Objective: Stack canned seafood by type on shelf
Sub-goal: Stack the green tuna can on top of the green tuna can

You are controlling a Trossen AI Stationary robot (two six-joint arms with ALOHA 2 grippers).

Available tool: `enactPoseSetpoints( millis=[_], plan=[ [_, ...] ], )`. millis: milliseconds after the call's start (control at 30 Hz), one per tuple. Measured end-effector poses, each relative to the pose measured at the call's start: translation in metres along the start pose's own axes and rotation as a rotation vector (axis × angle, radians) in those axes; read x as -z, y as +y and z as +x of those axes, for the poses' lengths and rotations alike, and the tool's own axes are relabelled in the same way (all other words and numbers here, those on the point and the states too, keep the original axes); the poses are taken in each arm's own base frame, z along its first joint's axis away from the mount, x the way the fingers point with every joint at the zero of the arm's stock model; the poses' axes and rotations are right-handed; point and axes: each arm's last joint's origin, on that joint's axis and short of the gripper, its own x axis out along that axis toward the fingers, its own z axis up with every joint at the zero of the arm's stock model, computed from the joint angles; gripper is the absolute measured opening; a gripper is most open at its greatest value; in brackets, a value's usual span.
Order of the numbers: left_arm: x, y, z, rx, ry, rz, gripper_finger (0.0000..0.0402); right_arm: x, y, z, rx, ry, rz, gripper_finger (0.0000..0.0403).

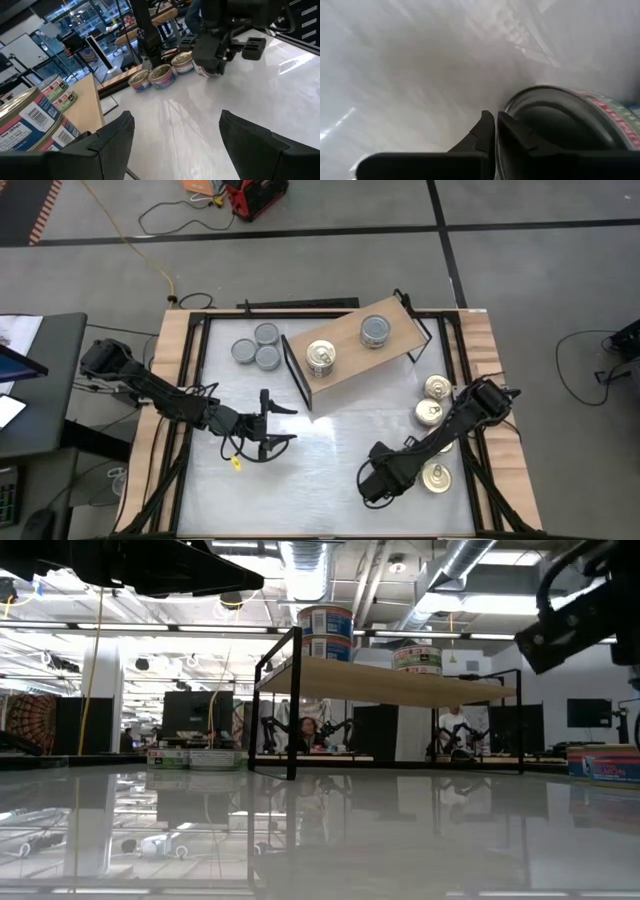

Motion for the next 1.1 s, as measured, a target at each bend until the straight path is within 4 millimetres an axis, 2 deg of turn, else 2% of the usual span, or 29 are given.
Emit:
enactPoseSetpoints(
  millis=[133,200,300,500,600,733,933,1100],
  plan=[
    [0.000,0.000,0.000,0.000,0.000,0.000,0.0278,-0.001,0.000,-0.001,0.011,-0.033,-0.029,0.0058],
    [0.000,0.000,0.000,0.001,0.000,0.000,0.0278,-0.002,-0.001,-0.008,0.013,-0.068,-0.031,0.0058],
    [0.000,0.000,0.000,0.004,-0.002,0.000,0.0278,-0.005,-0.003,-0.023,0.007,-0.102,-0.036,0.0059],
    [0.000,0.000,0.000,0.007,-0.003,-0.001,0.0278,-0.007,-0.007,-0.057,-0.010,-0.139,-0.171,0.0080],
    [0.000,0.000,0.000,0.007,-0.003,-0.001,0.0278,-0.006,-0.012,-0.070,-0.025,-0.147,-0.220,0.0114],
    [0.000,0.000,0.000,0.011,-0.003,-0.001,0.0278,-0.003,-0.023,-0.080,-0.014,-0.142,-0.220,0.0187],
    [0.001,-0.002,0.000,0.058,-0.006,-0.025,0.0278,0.001,-0.033,-0.083,0.048,-0.110,-0.147,0.0304],
    [0.002,-0.005,0.000,0.148,-0.011,-0.045,0.0279,0.009,-0.031,-0.083,0.044,-0.086,-0.172,0.0355]
  ],
)
